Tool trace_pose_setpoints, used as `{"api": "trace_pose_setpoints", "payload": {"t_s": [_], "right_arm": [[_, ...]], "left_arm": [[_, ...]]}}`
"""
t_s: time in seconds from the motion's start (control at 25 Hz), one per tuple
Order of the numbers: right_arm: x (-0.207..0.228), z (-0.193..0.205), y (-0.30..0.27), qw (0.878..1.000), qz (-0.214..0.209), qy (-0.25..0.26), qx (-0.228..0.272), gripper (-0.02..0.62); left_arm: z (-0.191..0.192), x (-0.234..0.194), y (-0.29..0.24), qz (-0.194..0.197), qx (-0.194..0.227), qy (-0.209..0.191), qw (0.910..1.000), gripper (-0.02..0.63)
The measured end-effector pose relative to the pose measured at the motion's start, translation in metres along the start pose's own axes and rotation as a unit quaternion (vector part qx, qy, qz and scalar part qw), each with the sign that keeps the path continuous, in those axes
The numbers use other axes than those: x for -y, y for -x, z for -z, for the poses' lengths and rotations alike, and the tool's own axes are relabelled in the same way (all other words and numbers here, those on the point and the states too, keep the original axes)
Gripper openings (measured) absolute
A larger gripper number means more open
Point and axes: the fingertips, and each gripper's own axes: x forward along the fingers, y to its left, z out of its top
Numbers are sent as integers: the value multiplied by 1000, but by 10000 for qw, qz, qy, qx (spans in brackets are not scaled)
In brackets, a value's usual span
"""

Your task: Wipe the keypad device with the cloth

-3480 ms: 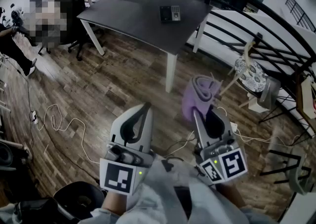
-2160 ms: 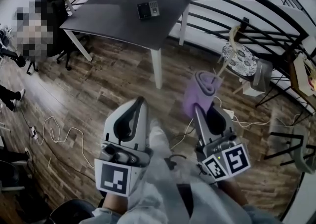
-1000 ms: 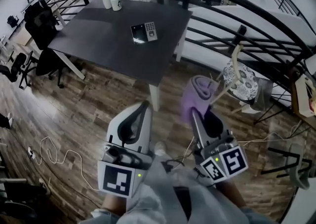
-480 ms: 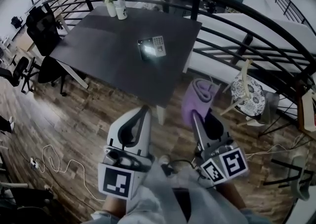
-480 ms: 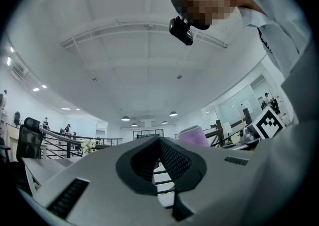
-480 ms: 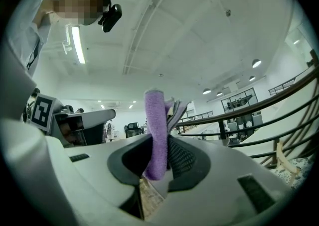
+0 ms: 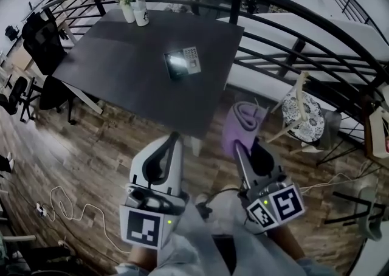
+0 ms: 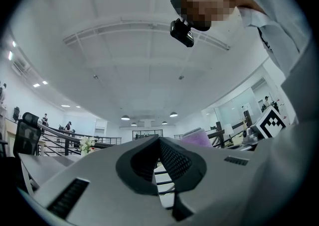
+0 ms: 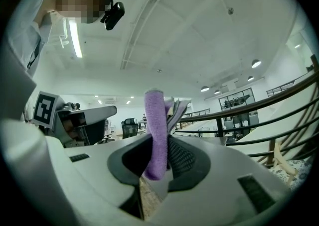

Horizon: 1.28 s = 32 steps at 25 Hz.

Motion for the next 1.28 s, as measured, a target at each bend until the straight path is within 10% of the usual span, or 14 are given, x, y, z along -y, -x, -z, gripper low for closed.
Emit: {"api": "trace_pose_setpoints", "payload": {"t_s": [1.28], "right_arm": [[79,-7,-130,9962,-779,197,-341,91]], "left_arm": [[17,-67,-95,-1216,-20,-88,9925,11]]}}
